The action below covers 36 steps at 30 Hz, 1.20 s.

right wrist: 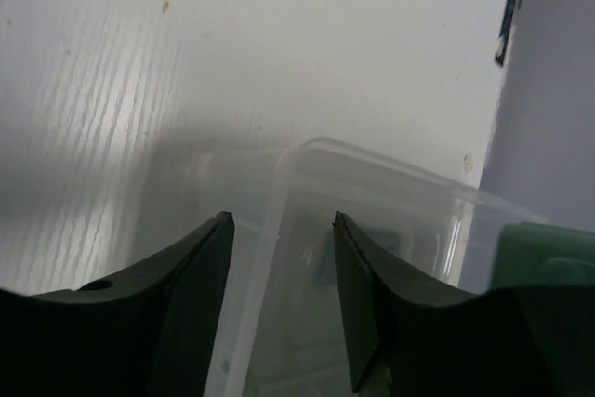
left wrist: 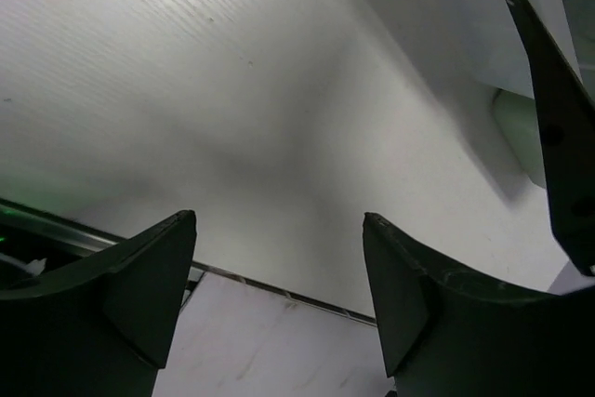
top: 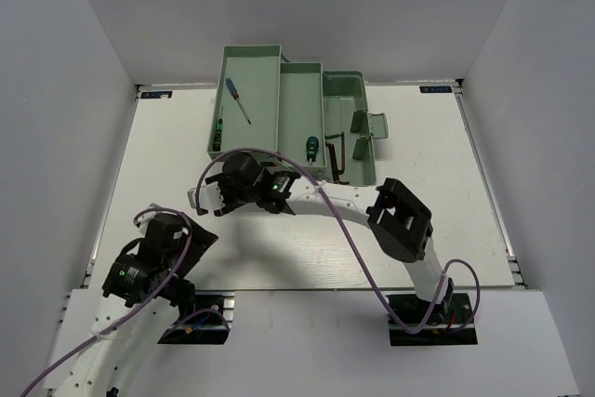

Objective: Sort the tools into containers

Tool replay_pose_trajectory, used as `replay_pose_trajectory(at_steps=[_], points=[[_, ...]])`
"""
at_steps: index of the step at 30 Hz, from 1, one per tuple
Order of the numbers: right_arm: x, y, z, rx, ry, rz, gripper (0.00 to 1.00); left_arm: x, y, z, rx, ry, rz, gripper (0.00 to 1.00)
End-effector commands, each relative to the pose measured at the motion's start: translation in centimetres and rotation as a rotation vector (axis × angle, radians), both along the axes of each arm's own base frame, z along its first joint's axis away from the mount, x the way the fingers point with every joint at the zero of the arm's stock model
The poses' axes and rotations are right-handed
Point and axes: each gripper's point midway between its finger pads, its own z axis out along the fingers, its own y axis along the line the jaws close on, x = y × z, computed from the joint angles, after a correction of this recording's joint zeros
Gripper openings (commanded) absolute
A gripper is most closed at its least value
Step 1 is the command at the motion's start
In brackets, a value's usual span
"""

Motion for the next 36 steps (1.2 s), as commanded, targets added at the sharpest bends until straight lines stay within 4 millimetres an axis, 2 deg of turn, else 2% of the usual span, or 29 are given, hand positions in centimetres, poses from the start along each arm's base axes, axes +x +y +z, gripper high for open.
replay_pose_trajectory(at_steps=[1, 5, 8, 9, 10, 11, 13, 16, 19, 20, 22, 23, 25, 26, 28, 29, 33, 34, 35, 36], points=[[1.4, -1.3, -1.0, -0.065, 0.009, -0.095, 0.52, 1.2, -1.8, 0.0, -0.094, -0.041, -0.017, 0.82], [0.9, -2.7, -2.6, -0.122, 0.065, -0.12, 0.43, 1.9, -2.9, -0.8, -0.125, -0.044, -0.053, 0.82], [0.3, -3.7, -3.4, -0.164, 0.1, -0.126, 0.25, 2.0, -3.4, -2.3, -0.126, -0.011, -0.074, 0.82], [0.1, -3.8, -3.2, -0.165, 0.104, -0.123, 0.14, 2.1, -3.4, -2.6, -0.12, -0.014, -0.082, 0.81], [0.2, -4.2, -3.4, -0.172, 0.11, -0.126, 0.08, 2.0, -3.6, -3.1, -0.12, -0.008, -0.098, 0.81], [0.2, -4.2, -2.6, -0.156, 0.11, -0.13, 0.0, 2.3, -3.7, -3.1, -0.124, -0.021, -0.098, 0.81], [0.2, -4.1, -1.8, -0.138, 0.112, -0.136, 0.0, 2.5, -3.7, -3.7, -0.12, -0.025, -0.106, 0.81], [0.6, -4.3, 2.3, -0.055, 0.113, -0.165, 0.0, 3.0, -3.9, -4.1, -0.123, -0.037, -0.106, 0.81], [0.8, -4.3, 4.6, -0.004, 0.138, -0.183, 0.0, 3.0, -4.1, -4.7, -0.128, -0.029, -0.112, 0.81], [0.8, -4.5, 6.4, 0.029, 0.134, -0.185, 0.0, 3.2, -4.2, -4.6, -0.131, -0.039, -0.113, 0.81], [0.9, -4.9, 7.5, 0.052, 0.149, -0.192, 0.0, 4.0, -4.3, -4.5, -0.137, -0.057, -0.104, 0.81], [0.9, -5.4, 9.1, 0.079, 0.141, -0.198, 0.0, 4.0, -4.5, -5.2, -0.138, -0.031, -0.111, 0.81], [1.1, -5.9, 9.9, 0.093, 0.146, -0.21, 0.0, 5.0, -5.1, -4.9, -0.152, -0.053, -0.119, 0.81], [1.1, -6.5, 11.0, 0.112, 0.139, -0.215, 0.0, 5.1, -5.3, -5.3, -0.159, -0.043, -0.126, 0.81], [1.1, -6.8, 11.6, 0.127, 0.151, -0.227, 0.0, 6.1, -5.9, -5.4, -0.168, -0.042, -0.135, 0.81], [0.9, -7.2, 12.4, 0.139, 0.154, -0.229, 0.0, 6.4, -6.3, -5.4, -0.178, -0.045, -0.143, 0.81], [0.7, -8.3, 12.7, 0.145, 0.162, -0.241, 0.0, 7.8, -7.0, -5.9, -0.195, -0.049, -0.148, 0.81], [0.7, -8.8, 13.6, 0.163, 0.157, -0.246, 0.0, 8.4, -6.9, -6.4, -0.192, -0.041, -0.138, 0.81], [0.6, -9.0, 12.7, 0.146, 0.167, -0.249, 0.0, 8.7, -7.0, -6.6, -0.191, -0.037, -0.138, 0.81], [0.7, -9.3, 13.1, 0.155, 0.164, -0.254, 0.0, 8.8, -7.2, -6.9, -0.196, -0.029, -0.143, 0.8]])
